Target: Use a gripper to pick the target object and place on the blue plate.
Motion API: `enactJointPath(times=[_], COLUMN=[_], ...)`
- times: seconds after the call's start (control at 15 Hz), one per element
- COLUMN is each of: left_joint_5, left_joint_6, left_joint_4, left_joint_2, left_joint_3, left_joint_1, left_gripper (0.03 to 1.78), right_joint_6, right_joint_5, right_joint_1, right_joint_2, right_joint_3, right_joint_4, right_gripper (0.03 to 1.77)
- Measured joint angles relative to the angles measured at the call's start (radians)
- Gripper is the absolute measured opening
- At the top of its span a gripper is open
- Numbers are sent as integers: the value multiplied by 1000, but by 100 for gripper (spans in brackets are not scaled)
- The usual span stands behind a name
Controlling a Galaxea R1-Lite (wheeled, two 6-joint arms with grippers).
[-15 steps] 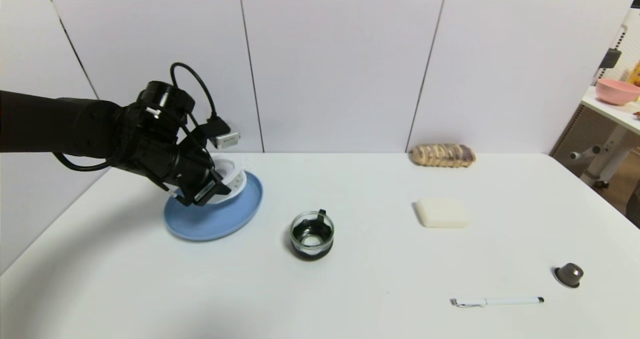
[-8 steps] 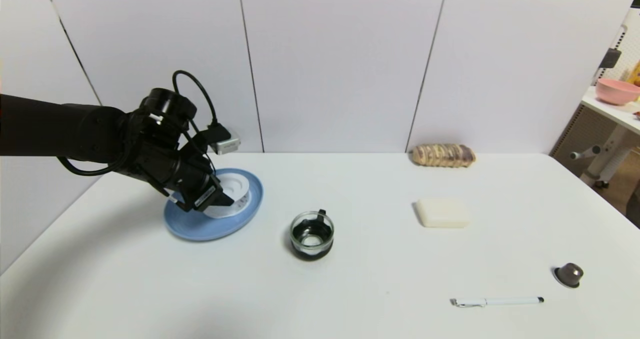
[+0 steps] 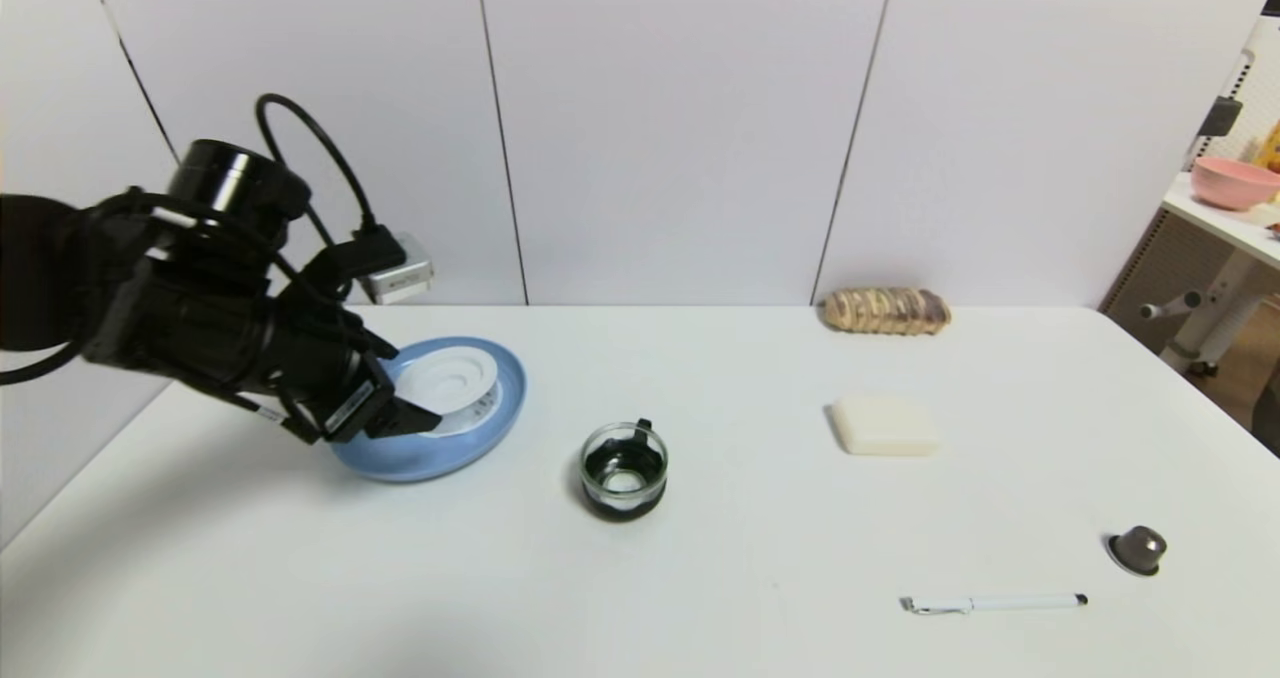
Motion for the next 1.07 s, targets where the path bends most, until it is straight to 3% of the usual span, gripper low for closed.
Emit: enactJointPath(times=[0.2, 0.47, 0.67, 0.87, 1.07], left_joint_5=[2, 7, 10, 19, 101], left_joint_6=[-73, -211, -315, -402, -439], left_joint_4=[-81, -348, -477, -502, -411], left_joint_2=[-262, -671, -983, -1276, -1490], left_joint_3=[304, 771, 982, 1120, 1168], left_joint_1=[0, 32, 85, 166, 209], left_gripper=[155, 161, 164, 166, 167], right_joint_6=[0, 0, 0, 0, 0], right_joint_5=[0, 0, 0, 0, 0], right_joint_1=[0, 0, 0, 0, 0], right_joint_2=[0, 0, 0, 0, 0], right_joint_3=[0, 0, 0, 0, 0], right_joint_4=[0, 0, 0, 0, 0], right_gripper=[170, 170, 170, 170, 170])
